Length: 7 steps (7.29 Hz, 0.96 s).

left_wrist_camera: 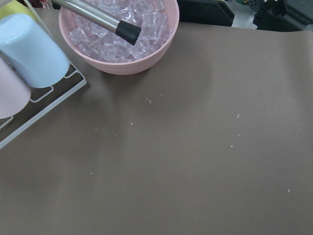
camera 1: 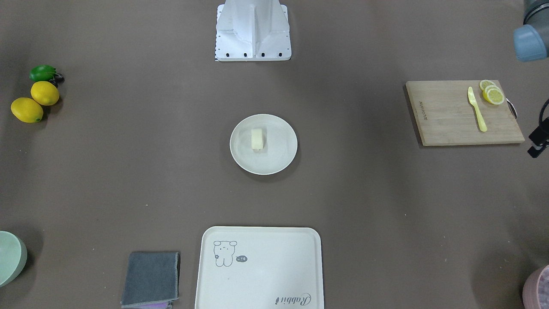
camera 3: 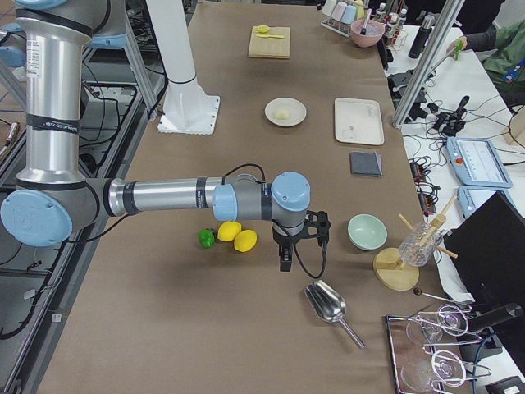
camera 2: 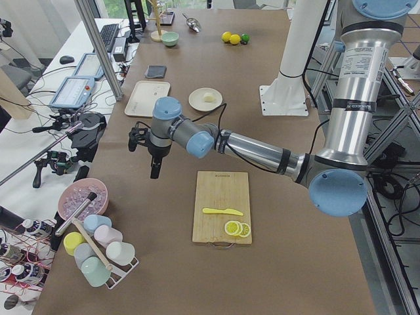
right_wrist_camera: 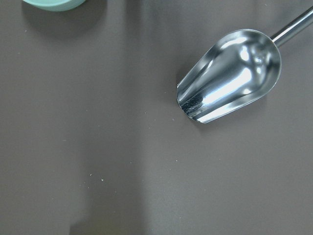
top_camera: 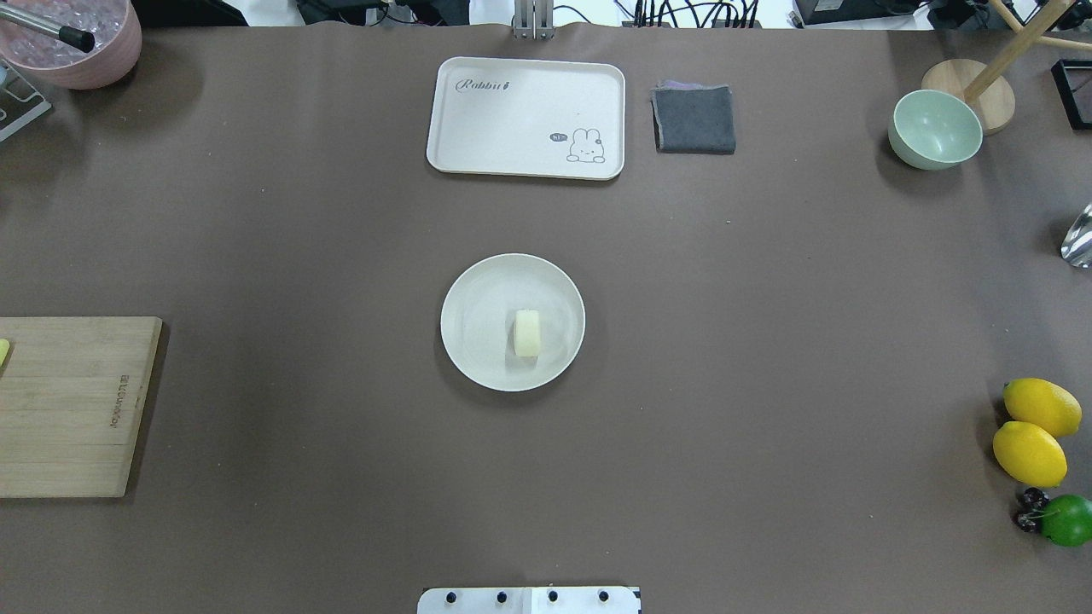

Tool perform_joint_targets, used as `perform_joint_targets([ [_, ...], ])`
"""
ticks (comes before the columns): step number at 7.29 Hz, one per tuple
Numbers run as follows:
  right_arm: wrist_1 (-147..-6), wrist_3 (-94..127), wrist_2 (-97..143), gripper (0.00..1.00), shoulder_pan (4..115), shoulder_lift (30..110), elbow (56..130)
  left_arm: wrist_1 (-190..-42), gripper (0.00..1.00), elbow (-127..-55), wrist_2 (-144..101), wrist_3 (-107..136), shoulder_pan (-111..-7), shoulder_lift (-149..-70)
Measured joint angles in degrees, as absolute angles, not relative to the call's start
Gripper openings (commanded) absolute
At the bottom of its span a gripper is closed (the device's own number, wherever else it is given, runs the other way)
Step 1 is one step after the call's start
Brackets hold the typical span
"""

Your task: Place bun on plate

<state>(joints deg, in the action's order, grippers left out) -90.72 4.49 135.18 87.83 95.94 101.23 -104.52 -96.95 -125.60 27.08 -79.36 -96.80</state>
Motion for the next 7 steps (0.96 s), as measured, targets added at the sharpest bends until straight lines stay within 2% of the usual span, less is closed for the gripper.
perform_joint_targets([
  [3, -90.8, 5.2, 135.1, 1.00, 87.9, 95.2, 101.2, -98.8, 0.98, -90.6, -132.6, 14.3, -86.0, -96.1],
  [7, -90.3, 5.4, 135.3, 1.00, 87.9, 94.8, 101.3, -99.0, 0.98, -89.6, -137.3, 12.9, -88.5, -93.6],
])
